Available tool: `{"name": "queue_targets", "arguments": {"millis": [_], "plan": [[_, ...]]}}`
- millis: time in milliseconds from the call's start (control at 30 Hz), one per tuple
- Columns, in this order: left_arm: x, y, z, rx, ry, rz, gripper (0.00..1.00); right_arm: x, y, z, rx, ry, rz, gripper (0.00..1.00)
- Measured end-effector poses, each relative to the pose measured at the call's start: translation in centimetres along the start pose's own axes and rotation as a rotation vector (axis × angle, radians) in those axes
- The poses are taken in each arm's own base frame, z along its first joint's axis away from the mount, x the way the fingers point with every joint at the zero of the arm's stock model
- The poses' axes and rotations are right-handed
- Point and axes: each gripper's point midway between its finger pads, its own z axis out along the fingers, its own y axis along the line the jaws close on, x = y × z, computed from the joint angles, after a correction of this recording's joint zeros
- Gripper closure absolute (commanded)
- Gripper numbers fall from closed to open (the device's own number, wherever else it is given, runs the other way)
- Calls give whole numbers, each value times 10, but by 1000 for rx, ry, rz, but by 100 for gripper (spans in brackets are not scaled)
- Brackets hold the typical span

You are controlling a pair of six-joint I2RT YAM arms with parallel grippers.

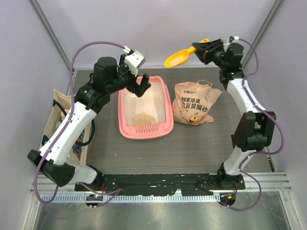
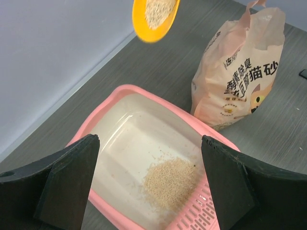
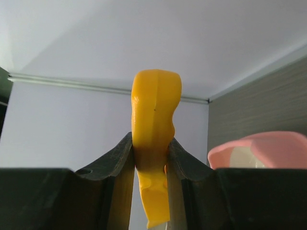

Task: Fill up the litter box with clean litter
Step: Pour the cat litter into the litter box.

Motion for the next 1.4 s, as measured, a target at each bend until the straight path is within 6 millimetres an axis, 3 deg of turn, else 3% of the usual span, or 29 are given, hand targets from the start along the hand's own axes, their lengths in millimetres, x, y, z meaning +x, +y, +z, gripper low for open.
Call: {"name": "queue_targets", "arguments": {"millis": [133, 367, 667, 867, 1167, 1400], "plan": [[6, 3, -11, -35, 5, 0, 9, 61, -18, 23, 35, 124, -14, 99], [29, 6, -26, -76, 24, -15, 9, 140, -58, 42, 79, 287, -156, 99], [55, -1, -56, -101, 6, -33, 9, 194, -77, 48, -7, 406, -564, 99], [63, -1, -59, -110, -2, -49, 9, 246, -75, 47, -101, 476, -821, 99], [66, 0, -56, -113, -10, -67, 9, 276, -69, 51, -204, 458, -1162, 99], [66, -1, -58, -114, -21, -63, 9, 266, -46, 51, -253, 377, -1340, 99]]}}
